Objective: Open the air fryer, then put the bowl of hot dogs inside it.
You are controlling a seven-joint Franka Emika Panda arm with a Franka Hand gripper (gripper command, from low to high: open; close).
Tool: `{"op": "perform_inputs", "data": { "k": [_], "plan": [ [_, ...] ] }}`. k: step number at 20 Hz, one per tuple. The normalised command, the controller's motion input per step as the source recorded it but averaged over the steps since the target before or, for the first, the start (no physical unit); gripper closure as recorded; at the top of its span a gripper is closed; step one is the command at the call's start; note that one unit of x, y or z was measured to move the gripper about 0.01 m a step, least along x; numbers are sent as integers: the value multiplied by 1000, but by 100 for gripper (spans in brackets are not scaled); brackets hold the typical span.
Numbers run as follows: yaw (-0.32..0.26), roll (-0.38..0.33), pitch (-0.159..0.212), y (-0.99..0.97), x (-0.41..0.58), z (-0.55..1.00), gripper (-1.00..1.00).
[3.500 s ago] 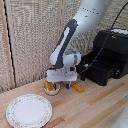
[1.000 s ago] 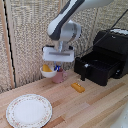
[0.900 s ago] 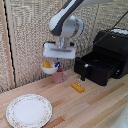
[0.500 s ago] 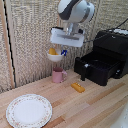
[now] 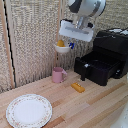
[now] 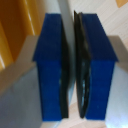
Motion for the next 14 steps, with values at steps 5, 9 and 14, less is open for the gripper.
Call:
{"op": "perform_inputs", "data": {
  "k": [5,9,14],
  "plan": [
    [-77,-71,100,-910,143,186,100],
    [-62,-16,66,-1000,42,0,100],
    [-67,-2,38,-1000,7,-49,100]
  ]
}}
